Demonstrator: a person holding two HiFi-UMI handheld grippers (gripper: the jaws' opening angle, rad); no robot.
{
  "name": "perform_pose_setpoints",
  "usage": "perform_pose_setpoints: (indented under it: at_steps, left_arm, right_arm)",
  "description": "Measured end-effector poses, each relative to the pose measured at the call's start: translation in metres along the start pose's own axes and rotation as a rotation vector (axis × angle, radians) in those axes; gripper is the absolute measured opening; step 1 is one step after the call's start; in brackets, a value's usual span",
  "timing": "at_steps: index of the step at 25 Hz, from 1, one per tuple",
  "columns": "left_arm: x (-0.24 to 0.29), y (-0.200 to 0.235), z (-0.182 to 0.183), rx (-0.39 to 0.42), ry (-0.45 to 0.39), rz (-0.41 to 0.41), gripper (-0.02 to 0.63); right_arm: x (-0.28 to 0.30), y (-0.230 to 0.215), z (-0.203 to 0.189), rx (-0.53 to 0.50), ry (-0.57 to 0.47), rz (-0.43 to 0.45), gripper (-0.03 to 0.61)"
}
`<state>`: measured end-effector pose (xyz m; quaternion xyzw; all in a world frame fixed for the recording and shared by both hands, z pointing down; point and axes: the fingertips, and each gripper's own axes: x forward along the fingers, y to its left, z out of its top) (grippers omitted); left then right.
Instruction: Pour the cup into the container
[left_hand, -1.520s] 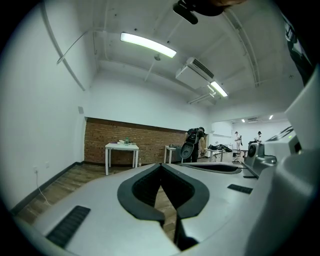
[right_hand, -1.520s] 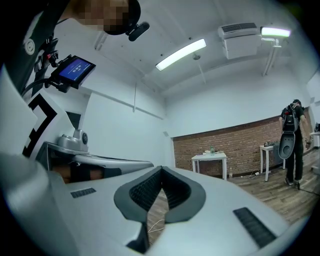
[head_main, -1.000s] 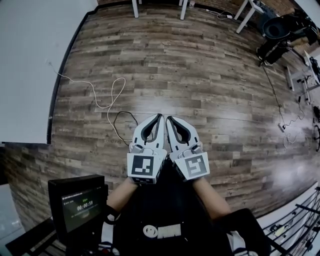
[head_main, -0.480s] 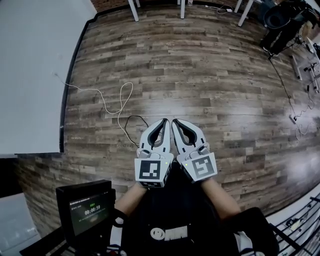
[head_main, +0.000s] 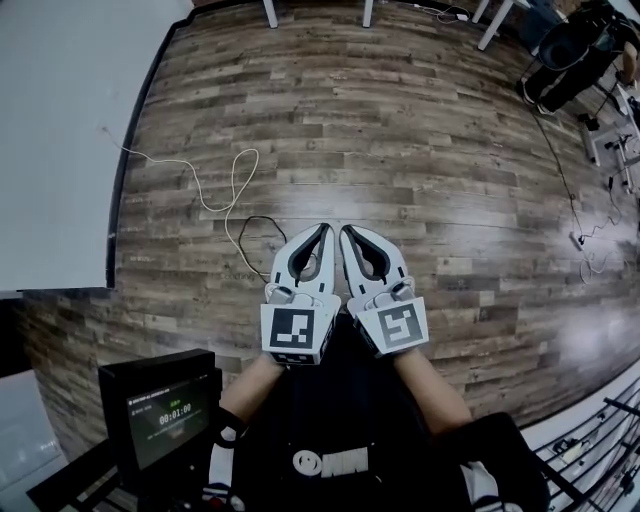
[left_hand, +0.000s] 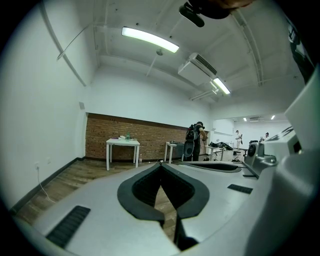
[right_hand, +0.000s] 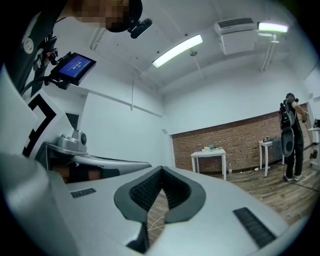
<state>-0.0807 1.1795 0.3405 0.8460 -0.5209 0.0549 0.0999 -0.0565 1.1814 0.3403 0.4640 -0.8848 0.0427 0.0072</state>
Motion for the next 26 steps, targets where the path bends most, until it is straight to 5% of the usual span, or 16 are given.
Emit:
perform_pose_setpoints:
  at_steps: [26]
  left_arm:
    - [-0.002,-0.004,0.010,-0.009,-0.045,-0.015,0.003]
  right_arm:
    - [-0.001,0.004,-0.004,-0.012,0.031,-0.006,0.003]
